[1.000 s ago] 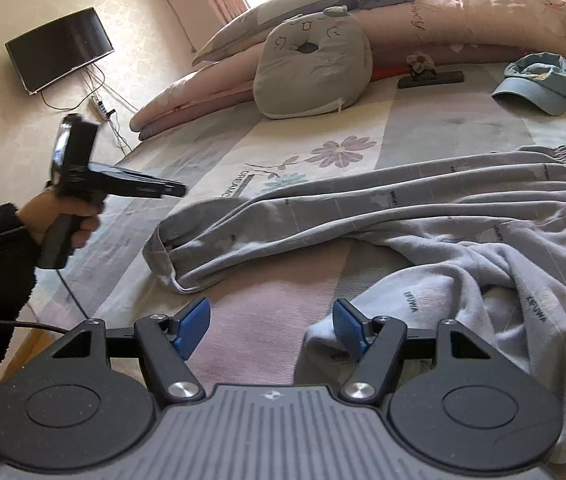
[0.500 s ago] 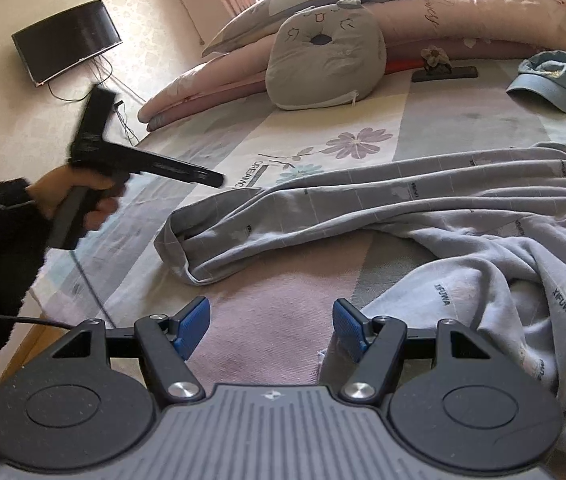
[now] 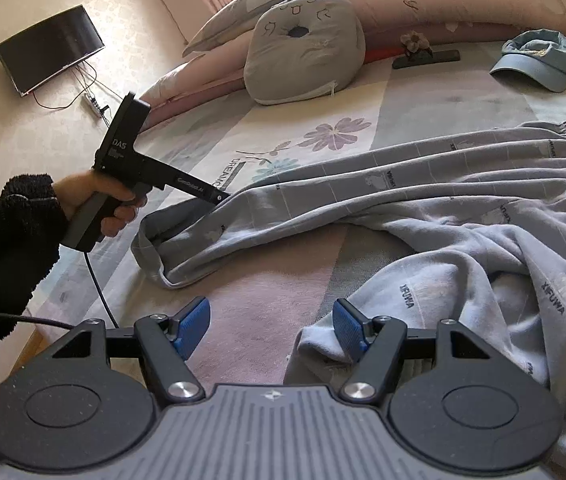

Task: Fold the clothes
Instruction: 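Reach the left tool toward the other pant leg cuff, then grasp the grey pant leg cuff with the left tool and lift it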

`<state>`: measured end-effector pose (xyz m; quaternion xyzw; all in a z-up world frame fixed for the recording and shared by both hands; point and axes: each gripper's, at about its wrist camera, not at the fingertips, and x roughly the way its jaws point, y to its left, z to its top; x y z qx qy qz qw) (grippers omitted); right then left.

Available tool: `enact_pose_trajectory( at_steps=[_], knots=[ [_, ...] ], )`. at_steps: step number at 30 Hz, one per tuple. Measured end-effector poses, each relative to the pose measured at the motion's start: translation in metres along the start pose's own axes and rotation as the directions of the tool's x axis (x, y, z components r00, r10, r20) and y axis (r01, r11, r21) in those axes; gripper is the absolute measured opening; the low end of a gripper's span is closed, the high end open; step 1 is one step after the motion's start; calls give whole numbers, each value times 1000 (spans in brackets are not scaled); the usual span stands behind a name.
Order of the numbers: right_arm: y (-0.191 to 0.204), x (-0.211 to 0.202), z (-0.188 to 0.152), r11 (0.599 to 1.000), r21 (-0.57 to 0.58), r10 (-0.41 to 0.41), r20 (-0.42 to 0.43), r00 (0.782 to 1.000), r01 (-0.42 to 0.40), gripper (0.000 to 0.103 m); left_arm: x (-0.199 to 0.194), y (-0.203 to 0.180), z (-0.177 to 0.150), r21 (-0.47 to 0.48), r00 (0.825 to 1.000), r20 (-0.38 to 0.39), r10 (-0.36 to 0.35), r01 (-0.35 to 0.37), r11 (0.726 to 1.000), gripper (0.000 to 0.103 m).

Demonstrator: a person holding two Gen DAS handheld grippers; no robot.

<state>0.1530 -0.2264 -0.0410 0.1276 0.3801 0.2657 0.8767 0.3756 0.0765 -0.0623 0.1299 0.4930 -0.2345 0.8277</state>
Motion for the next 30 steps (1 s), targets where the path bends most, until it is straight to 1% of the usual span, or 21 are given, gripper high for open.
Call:
enact_pose_trajectory(
  at_steps=[2,5,7,11,15,17,19,23,25,26,28,30],
  knots=[
    [1,-1,0,1000,-8,-2,-1,1000,2,72,-10,-3,1,24,998,42,37,-38,999,1],
    [0,-2,1,1000,-4,-6,1,1000,6,72,-40,12,-1,-48,991,125,47,-41,998,1],
    [0,-3,2,1000,1,-8,4,1000,8,72,-62,21,-7,-81,981,174,88,-75,994,1],
    [7,-5,2,1000,-11,-7,10,1000,7,72,-106,44,-32,-171,959,236,157,-118,978,1],
    [16,-5,2,1000,-29,4,9,1000,-4,72,-142,59,-77,-283,938,270,217,-138,949,1],
    [21,-5,2,999,-38,9,8,1000,-9,72,-154,61,-106,-341,931,269,247,-148,929,1],
    [25,-5,1,999,-49,10,3,1000,-10,72,-164,65,-137,-406,924,258,282,-161,899,1],
    [32,-4,0,998,-62,14,-8,1000,-15,72,-179,73,-193,-541,912,225,342,-175,823,1],
    [36,-3,-1,997,-69,19,-14,1000,-20,72,-183,76,-219,-591,913,212,348,-164,790,3],
    [38,-2,-2,997,-72,21,-18,1000,-22,72,-183,77,-231,-611,918,203,342,-154,776,7],
    [41,0,-3,997,-78,26,-27,999,-28,72,-181,78,-251,-645,928,184,325,-135,752,7],
    [46,1,-3,996,-87,29,-35,999,-32,72,-181,80,-265,-670,933,178,313,-118,733,11]
  ],
)
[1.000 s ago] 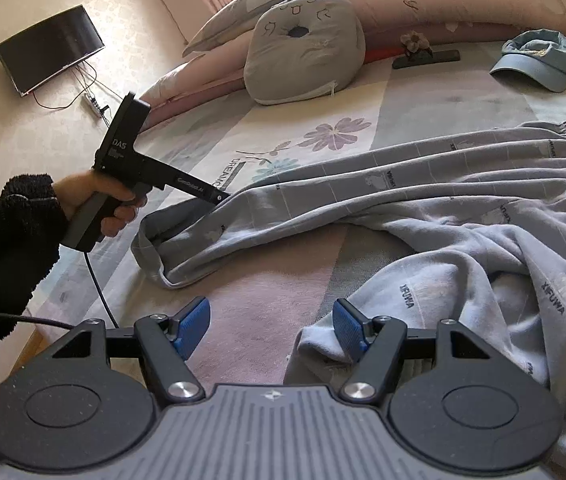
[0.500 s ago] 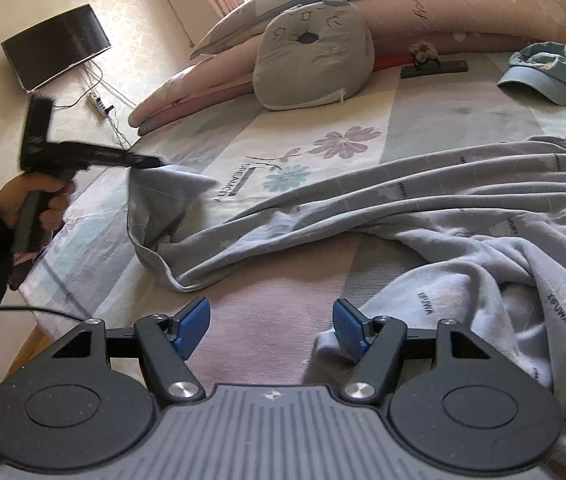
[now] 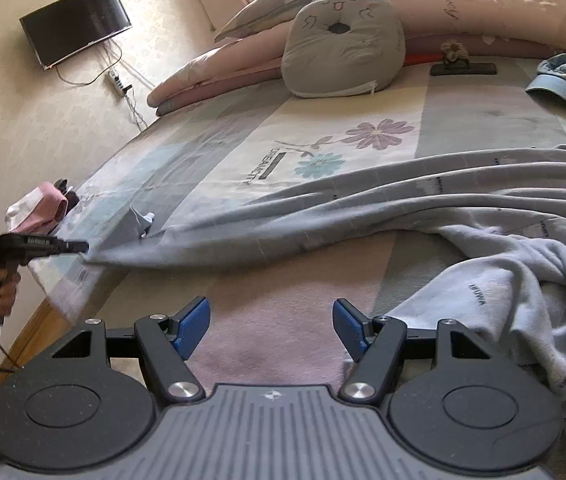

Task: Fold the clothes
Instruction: 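Grasp the grey pant leg cuff with the left tool and lift it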

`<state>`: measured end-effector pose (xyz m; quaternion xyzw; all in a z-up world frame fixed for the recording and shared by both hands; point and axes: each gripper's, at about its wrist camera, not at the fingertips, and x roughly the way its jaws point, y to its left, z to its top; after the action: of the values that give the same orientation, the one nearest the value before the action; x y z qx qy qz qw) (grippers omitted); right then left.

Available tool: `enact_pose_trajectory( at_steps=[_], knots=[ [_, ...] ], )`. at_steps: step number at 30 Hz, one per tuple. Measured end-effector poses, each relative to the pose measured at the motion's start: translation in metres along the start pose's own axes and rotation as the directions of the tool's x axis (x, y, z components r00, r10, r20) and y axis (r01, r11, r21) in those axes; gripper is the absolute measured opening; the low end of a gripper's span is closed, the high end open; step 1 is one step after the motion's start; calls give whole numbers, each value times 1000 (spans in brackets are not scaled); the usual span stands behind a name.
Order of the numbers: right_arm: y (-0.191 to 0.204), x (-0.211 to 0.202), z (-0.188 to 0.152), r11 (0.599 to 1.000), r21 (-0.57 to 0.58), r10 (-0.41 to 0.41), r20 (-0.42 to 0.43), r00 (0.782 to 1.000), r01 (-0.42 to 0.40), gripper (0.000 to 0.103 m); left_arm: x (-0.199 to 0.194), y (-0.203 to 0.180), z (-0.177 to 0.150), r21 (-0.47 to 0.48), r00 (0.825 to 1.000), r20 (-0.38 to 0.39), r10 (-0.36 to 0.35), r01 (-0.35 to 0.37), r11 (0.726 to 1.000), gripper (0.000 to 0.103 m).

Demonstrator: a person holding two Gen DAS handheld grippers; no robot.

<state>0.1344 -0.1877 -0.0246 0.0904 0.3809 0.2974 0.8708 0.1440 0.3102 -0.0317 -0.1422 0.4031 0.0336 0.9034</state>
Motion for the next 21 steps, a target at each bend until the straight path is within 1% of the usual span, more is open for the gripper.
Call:
enact_pose_trajectory(
  at_steps=[3,5,6,7,10,12,14,16,18,21],
  knots=[
    [7,2,0,1000,-17,5,-8,1000,-5,72,-7,10,-3,-16,1000,29,-10,10,1000,18],
    [12,3,1,1000,-28,6,-12,1000,-6,72,-5,11,3,-16,999,48,-9,10,1000,31],
    [14,4,1,999,-34,5,-13,1000,-6,72,-1,12,7,-14,998,53,-18,19,1000,36],
    [16,4,2,999,-37,4,-14,1000,-5,72,5,13,10,-20,998,50,-35,36,999,45],
    [21,4,1,999,-42,0,-14,1000,-1,72,29,18,15,-68,996,21,-90,91,993,47],
    [23,3,1,999,-44,-9,-14,1000,9,72,45,24,12,-136,993,-11,-118,115,984,47],
    [23,1,0,999,-46,-23,-13,1000,22,72,54,32,3,-215,985,-23,-173,164,963,47],
    [22,-2,0,998,-49,-37,-11,999,37,72,61,40,-8,-291,971,-17,-240,225,930,47],
    [19,-5,-1,998,-44,-51,-10,999,50,73,67,50,-14,-355,950,15,-313,298,886,49],
    [16,-6,-1,998,-30,-62,-10,998,62,73,82,62,-12,-395,923,72,-378,374,839,49]
  ],
)
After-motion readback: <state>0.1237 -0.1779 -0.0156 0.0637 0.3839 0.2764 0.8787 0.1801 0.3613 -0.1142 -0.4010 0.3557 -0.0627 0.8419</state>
